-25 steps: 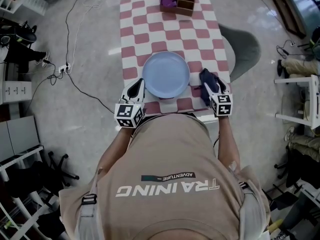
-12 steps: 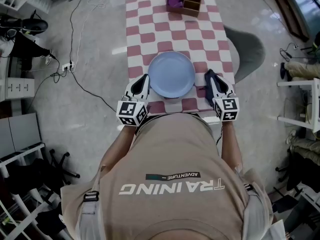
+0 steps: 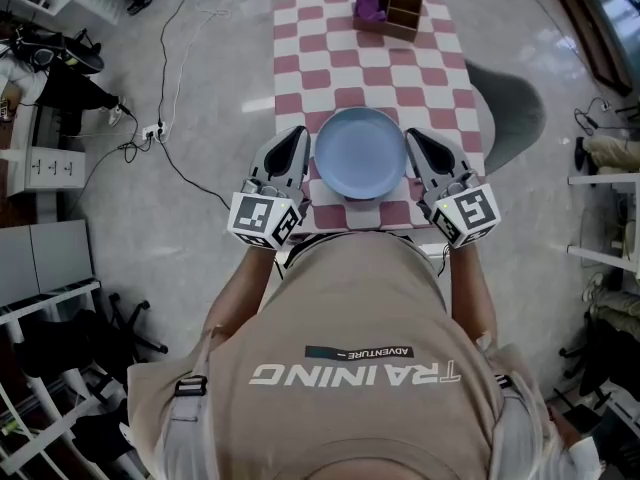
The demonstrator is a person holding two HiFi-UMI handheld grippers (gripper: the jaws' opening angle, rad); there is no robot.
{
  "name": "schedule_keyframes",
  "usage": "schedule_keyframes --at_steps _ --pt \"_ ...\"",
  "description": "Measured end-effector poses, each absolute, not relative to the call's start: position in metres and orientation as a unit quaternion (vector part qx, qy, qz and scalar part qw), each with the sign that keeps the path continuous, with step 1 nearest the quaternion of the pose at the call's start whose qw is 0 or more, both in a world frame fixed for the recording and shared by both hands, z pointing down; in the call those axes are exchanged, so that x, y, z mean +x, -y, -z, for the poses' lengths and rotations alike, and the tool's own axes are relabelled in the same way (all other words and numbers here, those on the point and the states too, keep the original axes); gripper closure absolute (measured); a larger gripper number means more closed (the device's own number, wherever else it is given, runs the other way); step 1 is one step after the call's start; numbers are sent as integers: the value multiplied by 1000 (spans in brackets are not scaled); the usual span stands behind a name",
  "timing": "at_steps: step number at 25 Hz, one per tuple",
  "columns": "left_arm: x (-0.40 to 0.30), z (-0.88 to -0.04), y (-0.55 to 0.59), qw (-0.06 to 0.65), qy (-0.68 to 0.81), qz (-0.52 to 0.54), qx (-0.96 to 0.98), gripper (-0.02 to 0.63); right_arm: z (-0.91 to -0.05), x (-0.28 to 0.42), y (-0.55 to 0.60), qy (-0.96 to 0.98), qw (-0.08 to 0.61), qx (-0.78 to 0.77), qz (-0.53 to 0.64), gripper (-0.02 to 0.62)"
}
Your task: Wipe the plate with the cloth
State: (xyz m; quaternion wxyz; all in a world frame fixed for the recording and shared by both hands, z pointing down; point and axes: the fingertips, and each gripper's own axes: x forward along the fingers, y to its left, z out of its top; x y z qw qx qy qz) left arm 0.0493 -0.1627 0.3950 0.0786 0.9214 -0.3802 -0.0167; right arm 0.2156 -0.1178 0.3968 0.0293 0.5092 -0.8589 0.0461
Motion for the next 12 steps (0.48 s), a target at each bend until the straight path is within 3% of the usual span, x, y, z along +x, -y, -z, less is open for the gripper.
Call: schedule_keyframes --at_steps 12 --pt "43 -376 170 68 383 1 921 594 -364 185 130 892 -7 451 -32 578"
